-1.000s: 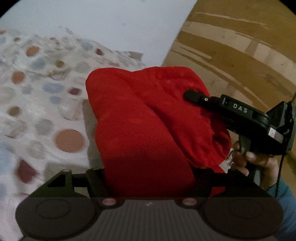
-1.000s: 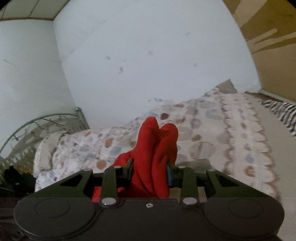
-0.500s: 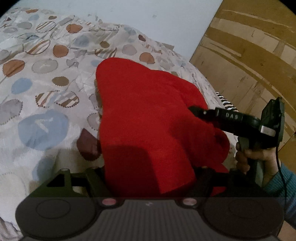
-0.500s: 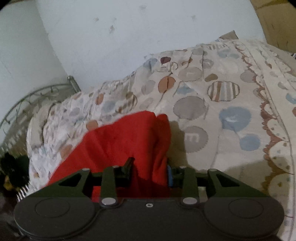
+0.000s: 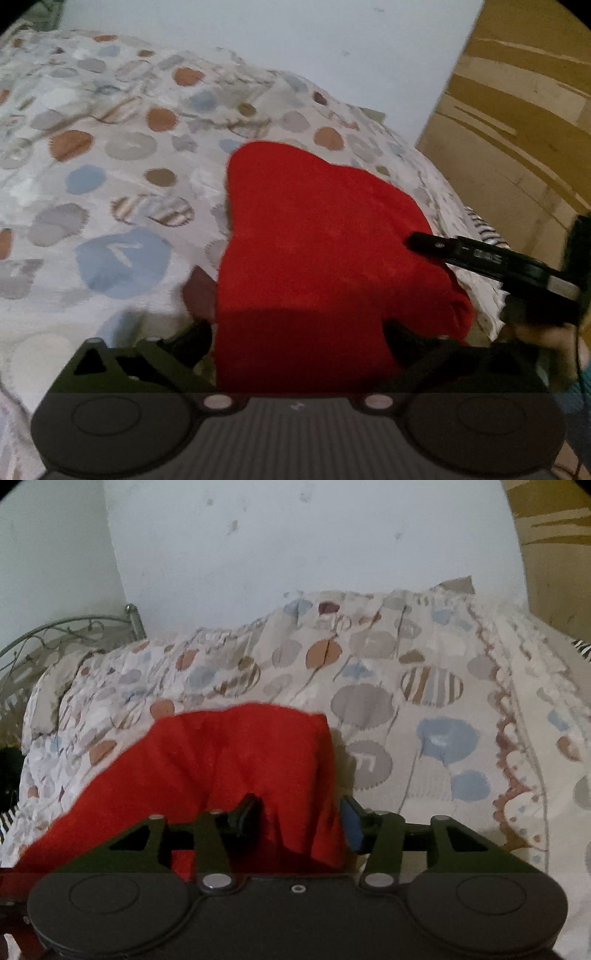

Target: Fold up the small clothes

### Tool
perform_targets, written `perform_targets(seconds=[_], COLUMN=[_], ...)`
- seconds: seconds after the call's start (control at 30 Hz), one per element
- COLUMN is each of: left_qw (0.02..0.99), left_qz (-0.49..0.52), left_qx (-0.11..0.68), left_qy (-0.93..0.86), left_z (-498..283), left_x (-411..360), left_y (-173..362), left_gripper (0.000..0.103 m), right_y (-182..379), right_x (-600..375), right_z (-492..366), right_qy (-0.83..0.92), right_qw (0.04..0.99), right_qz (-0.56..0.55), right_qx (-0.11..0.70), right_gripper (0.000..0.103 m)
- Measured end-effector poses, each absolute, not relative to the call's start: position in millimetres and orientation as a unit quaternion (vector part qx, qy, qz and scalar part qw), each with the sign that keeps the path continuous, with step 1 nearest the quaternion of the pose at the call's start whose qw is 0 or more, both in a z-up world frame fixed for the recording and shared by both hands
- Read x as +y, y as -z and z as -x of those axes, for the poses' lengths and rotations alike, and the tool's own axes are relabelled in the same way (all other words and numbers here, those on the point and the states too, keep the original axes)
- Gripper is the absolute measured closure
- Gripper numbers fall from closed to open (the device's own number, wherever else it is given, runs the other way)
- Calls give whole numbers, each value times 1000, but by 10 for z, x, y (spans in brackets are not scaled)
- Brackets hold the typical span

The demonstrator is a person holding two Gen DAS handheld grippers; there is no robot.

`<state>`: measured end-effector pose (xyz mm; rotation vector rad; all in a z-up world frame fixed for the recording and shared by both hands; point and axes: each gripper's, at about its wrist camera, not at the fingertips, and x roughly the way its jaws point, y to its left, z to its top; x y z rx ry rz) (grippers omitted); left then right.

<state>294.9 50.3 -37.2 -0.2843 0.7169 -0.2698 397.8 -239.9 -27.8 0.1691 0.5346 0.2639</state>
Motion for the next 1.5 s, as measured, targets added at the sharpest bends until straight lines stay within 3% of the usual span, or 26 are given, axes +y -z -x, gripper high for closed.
perform_targets(seconds=[0.17,0.23,0.43,0.87,1.2,1.5], left_qw=[928,935,956,979,984,980], left_qz=[127,114,81,42,31,33], left_qx=[340,328,276,191,173,195], left_qy=[87,71,50,50,31,28], left_z=[-2763,-2634,-2115,-842,-96,86], left_x=[487,476,466,429,489,542], left_y=[129,3,-451,-951,-779,-543], left_gripper=[1,1,1,0,0,0], right_y=[-21,-143,-534,-928,-716,-463], right_x=[-2355,-2359,-2355,-2340,-2242,-2229], right_z=[-3648,-3462,-2729,-1115,-270,-30], right_qy=[-114,-109,-99,-65,-59,-54], right_qw=[965,969,981,993,994,993], right_qz=[-59,-61,-45,-33,-35,-12], right_qx=[228,212,158,90,82,102], right_gripper=[29,16,1,0,0,0])
